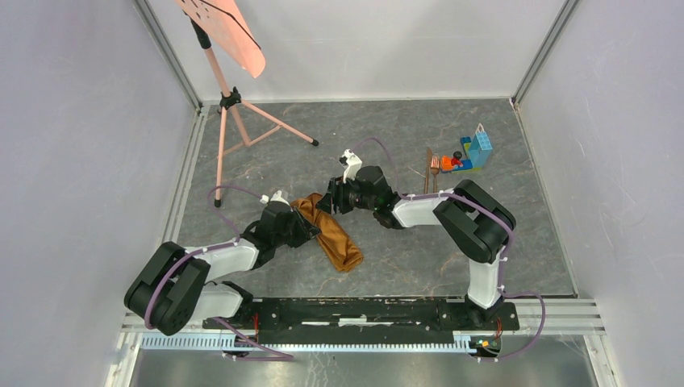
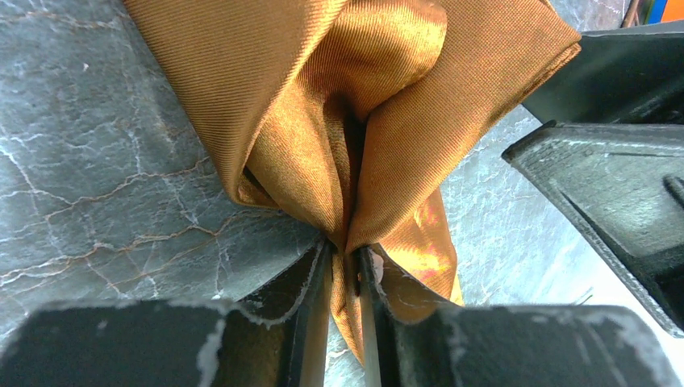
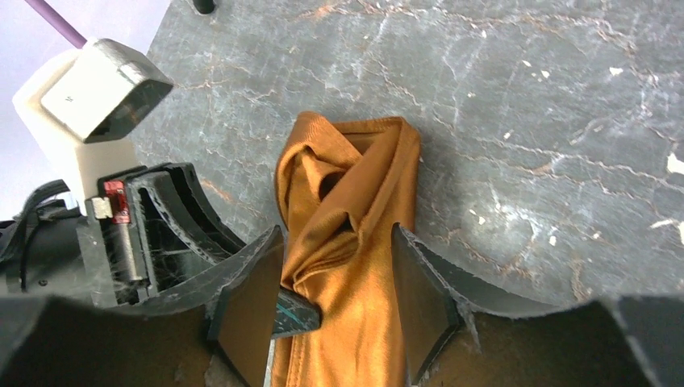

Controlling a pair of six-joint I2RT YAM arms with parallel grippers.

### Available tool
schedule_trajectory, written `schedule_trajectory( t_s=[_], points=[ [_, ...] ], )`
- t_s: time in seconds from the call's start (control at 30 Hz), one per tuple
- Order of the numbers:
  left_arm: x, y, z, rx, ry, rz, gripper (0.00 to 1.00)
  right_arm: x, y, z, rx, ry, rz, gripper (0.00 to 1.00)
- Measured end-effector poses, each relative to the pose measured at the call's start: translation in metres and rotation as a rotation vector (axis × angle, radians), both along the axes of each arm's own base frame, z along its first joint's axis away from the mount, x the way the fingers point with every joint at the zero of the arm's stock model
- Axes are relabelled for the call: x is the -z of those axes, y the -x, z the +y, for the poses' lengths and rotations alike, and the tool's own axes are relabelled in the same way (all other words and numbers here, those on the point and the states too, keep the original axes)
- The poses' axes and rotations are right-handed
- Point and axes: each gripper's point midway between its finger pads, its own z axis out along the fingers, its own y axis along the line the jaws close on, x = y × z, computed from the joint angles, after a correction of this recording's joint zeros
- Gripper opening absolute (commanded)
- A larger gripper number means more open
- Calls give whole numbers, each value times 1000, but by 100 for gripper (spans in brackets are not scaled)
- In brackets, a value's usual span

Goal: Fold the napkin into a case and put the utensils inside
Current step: Stuff the top corner of the smaller-rectangle-folded napkin into the folded napkin.

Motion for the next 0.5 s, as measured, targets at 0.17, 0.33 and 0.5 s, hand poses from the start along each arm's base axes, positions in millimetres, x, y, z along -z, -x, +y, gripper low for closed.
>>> schedule_trajectory(
  t_s=[0.17,0.33,0.5],
  points=[
    [-1,0,0,2,2,-3,38,-8,-4,10,5,-12,-22,20],
    [-10,5,4,6,-4,-14,66,-6,-8,11,15,-3,-20,0],
    [-24,27,20,-7,-33,10,72,-3,-8,10,19,7,-14,0]
  ],
)
